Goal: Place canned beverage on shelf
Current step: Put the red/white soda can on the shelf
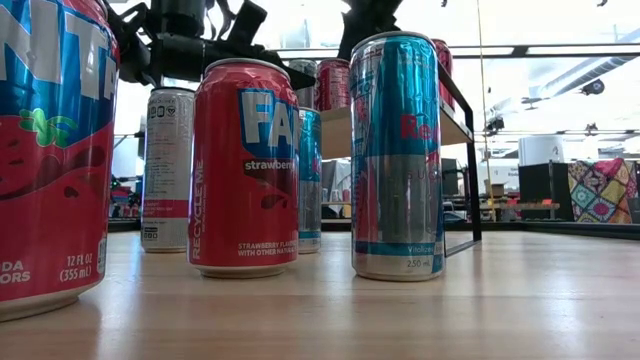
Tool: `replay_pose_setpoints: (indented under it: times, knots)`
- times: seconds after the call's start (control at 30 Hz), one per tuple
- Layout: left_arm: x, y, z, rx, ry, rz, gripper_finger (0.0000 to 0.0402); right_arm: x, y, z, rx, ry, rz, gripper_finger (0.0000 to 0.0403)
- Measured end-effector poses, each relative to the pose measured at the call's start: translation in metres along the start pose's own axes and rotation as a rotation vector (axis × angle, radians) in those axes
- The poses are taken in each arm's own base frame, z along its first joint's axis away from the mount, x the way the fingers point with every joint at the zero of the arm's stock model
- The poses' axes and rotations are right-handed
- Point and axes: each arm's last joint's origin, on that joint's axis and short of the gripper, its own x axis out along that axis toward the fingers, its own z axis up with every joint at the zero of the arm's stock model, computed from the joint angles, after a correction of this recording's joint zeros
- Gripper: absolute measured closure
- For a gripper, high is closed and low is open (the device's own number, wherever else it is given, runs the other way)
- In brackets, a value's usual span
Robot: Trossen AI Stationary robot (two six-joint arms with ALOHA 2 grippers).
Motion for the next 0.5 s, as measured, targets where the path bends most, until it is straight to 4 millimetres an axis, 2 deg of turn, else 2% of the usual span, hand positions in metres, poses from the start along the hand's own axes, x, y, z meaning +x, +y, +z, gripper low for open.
replay_pose_setpoints:
  times: [0.33, 0.5]
  knots:
    - [0.0003, -0.0014, 0.0001, 0.0, -0.019, -0.038, 0.0402, 0.0006, -0.0026, 0.0008, -0.069, -0.011, -0.048, 0.0394]
    - [-0.0003, -0.0006, 0.0014, -0.001, -0.024, -0.036, 0.0402, -0.0061, -0.0032, 0.0076, -0.063, -0.043, -0.044, 0.0394]
